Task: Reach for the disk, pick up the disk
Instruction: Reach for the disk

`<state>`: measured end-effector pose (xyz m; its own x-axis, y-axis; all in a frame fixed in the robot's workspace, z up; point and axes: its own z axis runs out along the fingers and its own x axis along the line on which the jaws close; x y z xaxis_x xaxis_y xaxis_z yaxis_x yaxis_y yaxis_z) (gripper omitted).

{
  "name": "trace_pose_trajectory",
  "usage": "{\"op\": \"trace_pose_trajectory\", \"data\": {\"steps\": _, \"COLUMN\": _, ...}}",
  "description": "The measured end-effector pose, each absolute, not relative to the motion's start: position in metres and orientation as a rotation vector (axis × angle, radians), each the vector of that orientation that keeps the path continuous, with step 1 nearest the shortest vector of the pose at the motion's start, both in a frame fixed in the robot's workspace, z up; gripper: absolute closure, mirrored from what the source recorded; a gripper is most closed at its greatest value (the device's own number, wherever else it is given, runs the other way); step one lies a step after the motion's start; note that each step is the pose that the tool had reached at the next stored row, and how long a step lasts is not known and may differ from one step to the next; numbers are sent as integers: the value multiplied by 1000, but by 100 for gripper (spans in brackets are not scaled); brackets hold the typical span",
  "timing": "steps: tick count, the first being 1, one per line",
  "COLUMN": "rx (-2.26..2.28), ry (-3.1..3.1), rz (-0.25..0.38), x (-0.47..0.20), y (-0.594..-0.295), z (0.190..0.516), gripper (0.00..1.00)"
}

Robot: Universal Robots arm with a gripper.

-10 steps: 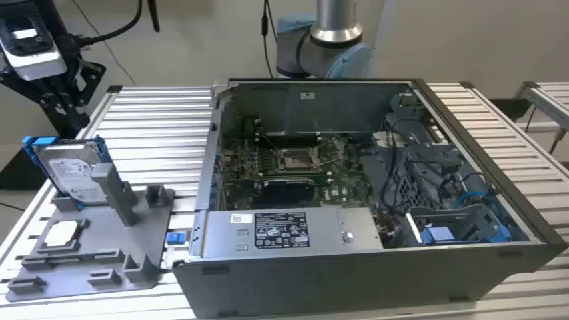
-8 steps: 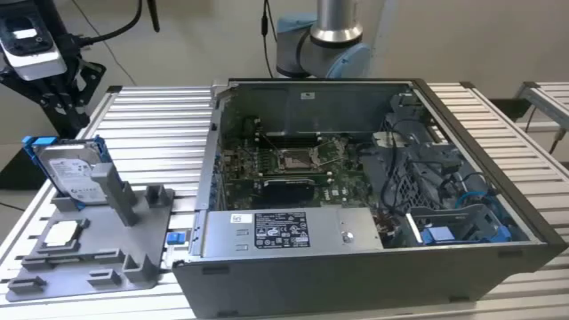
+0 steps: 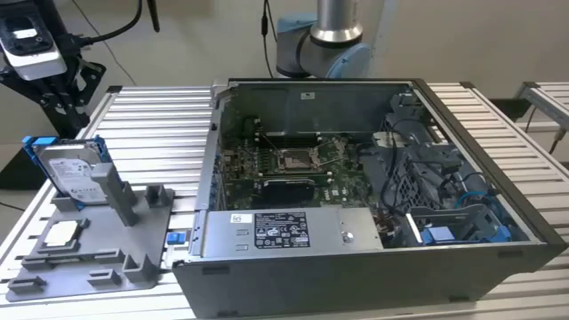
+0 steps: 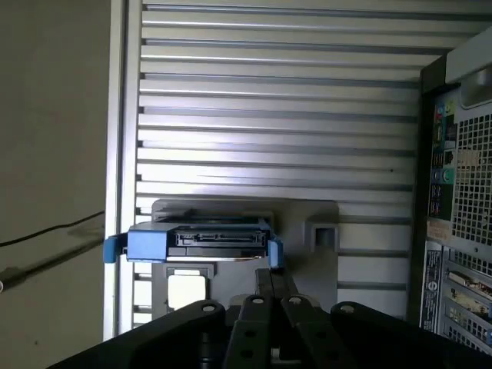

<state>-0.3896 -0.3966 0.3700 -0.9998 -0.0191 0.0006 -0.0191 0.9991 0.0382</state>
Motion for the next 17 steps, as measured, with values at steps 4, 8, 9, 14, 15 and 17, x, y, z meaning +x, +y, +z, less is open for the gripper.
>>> {"op": "trace_pose_trajectory", "data": {"steps": 4, "rx": 30, "ry": -3140, "rz": -60, "x": -390, "y": -395, "z": 370, "gripper": 100}}
{"op": "trace_pose_trajectory", "data": {"steps": 8, "rx": 30, "ry": -3140, "rz": -60, "x": -394, "y": -388, "z": 370, "gripper": 100}}
{"op": "trace_pose_trajectory", "data": {"steps": 9, "rx": 30, "ry": -3140, "rz": -60, "x": -396, "y": -387, "z": 370, "gripper": 100}}
{"op": "trace_pose_trajectory", "data": {"steps": 14, "rx": 30, "ry": -3140, "rz": -60, "x": -408, "y": -387, "z": 370, "gripper": 100}}
{"op": "trace_pose_trajectory", "data": {"steps": 15, "rx": 30, "ry": -3140, "rz": -60, "x": -410, "y": -387, "z": 369, "gripper": 100}}
{"op": "trace_pose_trajectory", "data": {"steps": 17, "rx": 30, "ry": -3140, "rz": -60, "x": -416, "y": -387, "z": 369, "gripper": 100}}
